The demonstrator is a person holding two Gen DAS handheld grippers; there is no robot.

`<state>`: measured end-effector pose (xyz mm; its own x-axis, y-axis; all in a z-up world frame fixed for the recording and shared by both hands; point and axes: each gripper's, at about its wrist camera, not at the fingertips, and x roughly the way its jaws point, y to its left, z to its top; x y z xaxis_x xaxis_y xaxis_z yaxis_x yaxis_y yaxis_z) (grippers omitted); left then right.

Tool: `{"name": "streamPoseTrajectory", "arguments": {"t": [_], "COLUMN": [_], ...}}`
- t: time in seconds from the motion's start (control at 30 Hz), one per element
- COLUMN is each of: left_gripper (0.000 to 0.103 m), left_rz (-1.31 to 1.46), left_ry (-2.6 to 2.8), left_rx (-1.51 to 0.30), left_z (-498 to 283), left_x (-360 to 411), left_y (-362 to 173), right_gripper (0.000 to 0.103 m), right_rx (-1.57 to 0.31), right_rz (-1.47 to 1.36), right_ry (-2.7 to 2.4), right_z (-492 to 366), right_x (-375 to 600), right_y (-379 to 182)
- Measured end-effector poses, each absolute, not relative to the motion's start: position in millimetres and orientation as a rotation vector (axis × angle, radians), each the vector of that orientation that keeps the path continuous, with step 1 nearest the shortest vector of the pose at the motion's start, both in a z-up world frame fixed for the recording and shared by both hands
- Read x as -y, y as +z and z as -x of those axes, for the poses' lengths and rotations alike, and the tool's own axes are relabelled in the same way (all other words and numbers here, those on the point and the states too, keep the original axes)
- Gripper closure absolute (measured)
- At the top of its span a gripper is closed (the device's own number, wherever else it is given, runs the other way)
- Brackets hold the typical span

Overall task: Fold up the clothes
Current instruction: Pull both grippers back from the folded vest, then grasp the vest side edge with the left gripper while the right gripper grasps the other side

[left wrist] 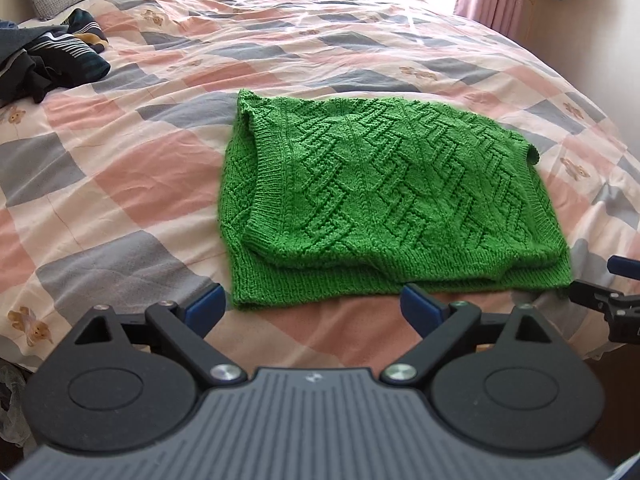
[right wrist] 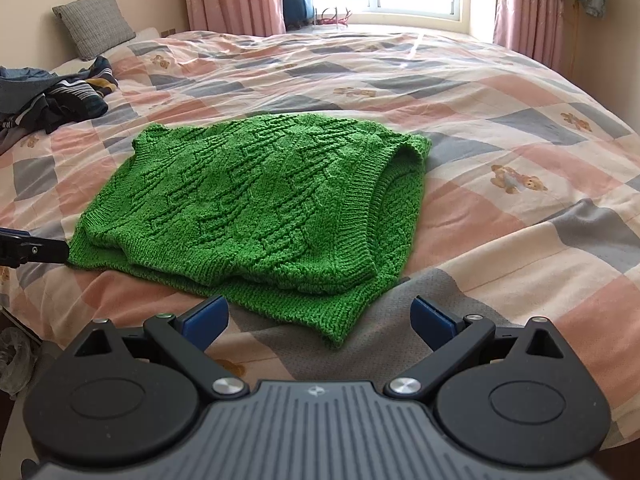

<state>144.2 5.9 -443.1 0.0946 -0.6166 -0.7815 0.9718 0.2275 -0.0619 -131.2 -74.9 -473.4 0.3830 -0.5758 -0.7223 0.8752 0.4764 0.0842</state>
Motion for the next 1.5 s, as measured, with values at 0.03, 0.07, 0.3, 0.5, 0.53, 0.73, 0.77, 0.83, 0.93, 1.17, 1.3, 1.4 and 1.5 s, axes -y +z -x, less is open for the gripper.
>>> {"name": "streamPoseTrajectory", "arguments": {"t": [0.03, 0.07, 0.3, 0.5, 0.53, 0.73, 0.77, 0.83, 0.93, 1.17, 1.3, 1.4, 1.5], "left_gripper": [0.010, 0.010, 0.009, 0.009, 0.009, 0.008, 0.009, 0.009, 0.009, 0.024, 0.071, 0.083, 0.085], "left_rz": [-0.549, -0.544, -0.390, -0.240, -0.215, -0.164, -0.163, -0.144, -0.111, -0.068, -0.046, -0.088, -0.277], "left_ry": [-1.273, -1.275, -1.296, -1.309, -1.310, -1.294, -1.292, -1.297, -1.307, -1.333, -1.346, -1.336, -1.338], "left_rx": [-0.805, -0.812, -0.948, -1.033, -1.047, -1.123, -1.142, -1.185, -1.247, -1.278, -1.294, -1.249, -1.065], "left_z": [-145.6, -146.9, -178.0, -217.2, -223.7, -264.2, -269.0, -274.4, -279.8, -278.0, -277.9, -276.5, -244.1], "left_x": [-5.2, -4.5, 2.7, 12.8, 14.5, 39.2, 43.4, 50.7, 60.7, 74.1, 80.2, 78.4, 85.4], "left_y": [-443.8, -444.5, -452.0, -456.8, -457.6, -471.6, -476.6, -487.5, -503.0, -519.6, -528.5, -520.7, -489.0], "right_gripper": [0.003, 0.003, 0.003, 0.003, 0.003, 0.003, 0.003, 0.003, 0.003, 0.003, 0.003, 0.003, 0.003], "right_rx": [-0.686, -0.689, -0.695, -0.675, -0.671, -0.621, -0.605, -0.575, -0.545, -0.533, -0.538, -0.540, -0.541], "right_rz": [-0.503, -0.503, -0.503, -0.517, -0.521, -0.564, -0.581, -0.614, -0.657, -0.718, -0.738, -0.744, -0.747], "right_ry": [-0.974, -0.972, -0.968, -0.966, -0.965, -0.955, -0.954, -0.953, -0.965, -0.966, -0.964, -0.969, -0.978], "right_z": [130.0, 129.1, 124.6, 125.2, 125.4, 130.8, 132.9, 137.1, 140.8, 139.3, 138.4, 140.4, 144.0], "right_x": [75.9, 76.4, 82.1, 89.4, 91.0, 111.7, 117.2, 128.4, 145.1, 171.0, 176.6, 178.7, 179.4], "right_y": [-473.5, -473.8, -474.5, -471.8, -471.2, -465.8, -465.0, -463.5, -463.5, -473.4, -481.4, -484.8, -487.0]}}
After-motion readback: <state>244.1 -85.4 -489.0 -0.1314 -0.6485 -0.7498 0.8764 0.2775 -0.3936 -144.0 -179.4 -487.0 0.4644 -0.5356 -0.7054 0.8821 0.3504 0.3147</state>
